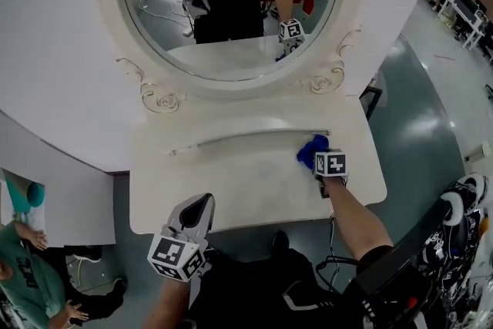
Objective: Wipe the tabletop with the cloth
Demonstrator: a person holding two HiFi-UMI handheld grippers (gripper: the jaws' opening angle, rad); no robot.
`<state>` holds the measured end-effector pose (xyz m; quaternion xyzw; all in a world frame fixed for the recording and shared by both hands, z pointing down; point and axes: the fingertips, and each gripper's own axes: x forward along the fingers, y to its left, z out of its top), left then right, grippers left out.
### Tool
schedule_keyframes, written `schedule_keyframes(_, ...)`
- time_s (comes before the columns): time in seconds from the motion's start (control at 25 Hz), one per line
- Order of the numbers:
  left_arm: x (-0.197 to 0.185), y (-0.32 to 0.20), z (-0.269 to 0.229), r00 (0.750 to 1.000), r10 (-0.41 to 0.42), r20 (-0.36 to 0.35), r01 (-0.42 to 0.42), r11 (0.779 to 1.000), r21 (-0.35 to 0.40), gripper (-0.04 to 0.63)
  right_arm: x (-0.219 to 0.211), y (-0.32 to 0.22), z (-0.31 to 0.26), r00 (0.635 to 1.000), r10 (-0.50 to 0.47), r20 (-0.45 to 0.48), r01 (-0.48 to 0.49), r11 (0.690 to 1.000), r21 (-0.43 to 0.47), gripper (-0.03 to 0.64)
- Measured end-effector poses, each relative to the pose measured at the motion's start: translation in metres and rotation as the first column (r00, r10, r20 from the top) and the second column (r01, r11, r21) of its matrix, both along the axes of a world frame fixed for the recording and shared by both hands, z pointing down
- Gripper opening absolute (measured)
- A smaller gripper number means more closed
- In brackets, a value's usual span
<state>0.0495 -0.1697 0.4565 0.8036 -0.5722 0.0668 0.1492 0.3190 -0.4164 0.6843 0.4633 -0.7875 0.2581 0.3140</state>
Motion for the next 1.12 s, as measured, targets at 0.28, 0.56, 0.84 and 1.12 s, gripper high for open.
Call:
schedule_keyframes(0.28, 0.005, -0.008, 0.0, 0.997, 0.072, -0.01, -0.071, 0.997, 0.006, 0.006, 0.028, 0.057, 0.001, 1.0, 0.002, 0.003, -0.002, 1.0, -0.026, 0.106)
schedule_keyframes(0.56, 0.018, -0.013, -0.005, 0.989, 0.146, -0.018, -0.145, 0.989, 0.025, 0.006, 0.061, 0.121, 0.0, 0.999, 0.045, 0.007, -0.045, 0.998, -0.039, 0.106)
schedule_keyframes(0.84, 0.031, -0.014, -0.003, 0.986, 0.166, -0.028, -0.165, 0.986, 0.026, 0.006, 0.082, 0.163, 0.002, 0.999, 0.051, 0.005, -0.05, 0.996, -0.07, 0.106)
schedule_keyframes(1.12, 0.033, -0.01, -0.004, 0.991, 0.131, -0.016, -0.13, 0.991, 0.027, 0.006, 0.076, 0.122, -0.015, 0.999, 0.035, 0.032, -0.034, 0.999, -0.034, 0.106)
